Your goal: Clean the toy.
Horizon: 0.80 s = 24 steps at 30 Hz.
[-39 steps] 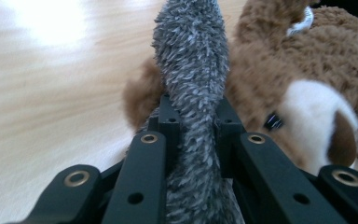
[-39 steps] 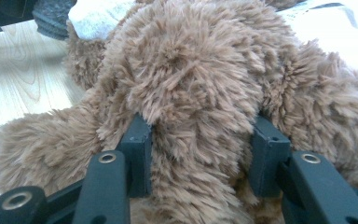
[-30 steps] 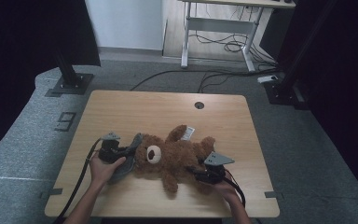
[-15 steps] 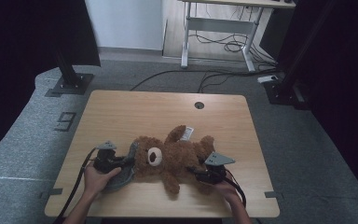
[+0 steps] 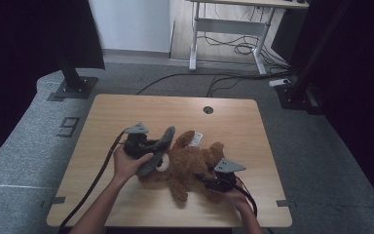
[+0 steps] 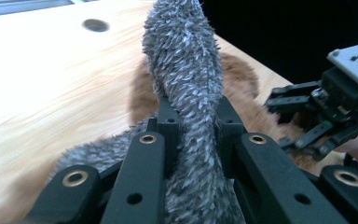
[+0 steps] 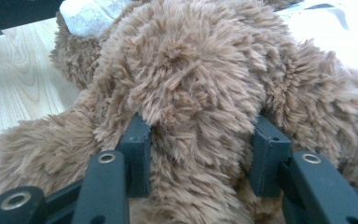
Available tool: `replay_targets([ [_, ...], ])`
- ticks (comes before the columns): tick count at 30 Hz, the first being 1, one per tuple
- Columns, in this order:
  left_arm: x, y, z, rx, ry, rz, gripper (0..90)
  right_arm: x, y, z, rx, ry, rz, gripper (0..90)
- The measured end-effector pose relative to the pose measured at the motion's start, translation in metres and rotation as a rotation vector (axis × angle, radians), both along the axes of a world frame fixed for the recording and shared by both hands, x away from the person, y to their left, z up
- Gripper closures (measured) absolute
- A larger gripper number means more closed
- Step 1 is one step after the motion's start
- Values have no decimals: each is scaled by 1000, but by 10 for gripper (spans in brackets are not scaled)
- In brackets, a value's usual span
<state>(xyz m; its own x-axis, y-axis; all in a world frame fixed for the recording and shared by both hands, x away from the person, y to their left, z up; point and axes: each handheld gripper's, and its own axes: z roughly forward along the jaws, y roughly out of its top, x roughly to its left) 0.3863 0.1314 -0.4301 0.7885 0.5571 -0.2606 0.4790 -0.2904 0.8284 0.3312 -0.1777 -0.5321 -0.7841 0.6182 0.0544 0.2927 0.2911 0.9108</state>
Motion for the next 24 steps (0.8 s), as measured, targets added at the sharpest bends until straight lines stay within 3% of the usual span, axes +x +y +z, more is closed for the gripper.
replay_targets([
  [2,4,-13,-3,29,11,-17,773,0,0,0,3,-1,1,503],
  [6,14,-21,-25,116,92,-19,768,0,1,0,-2,-6,2,493],
  [9,15,-17,-32,100,131,-20,769,-1,2,0,-9,-11,4,464],
  [13,7,-11,-37,88,111,-18,772,-4,0,4,-10,-5,4,317],
  [17,0,-2,-42,44,96,-7,773,-3,-5,4,37,81,-42,202],
  [18,-2,-1,-42,43,91,-10,774,-3,-5,3,37,107,-46,186],
  [24,-11,5,-42,38,71,-1,774,0,0,-5,-2,160,-18,188],
])
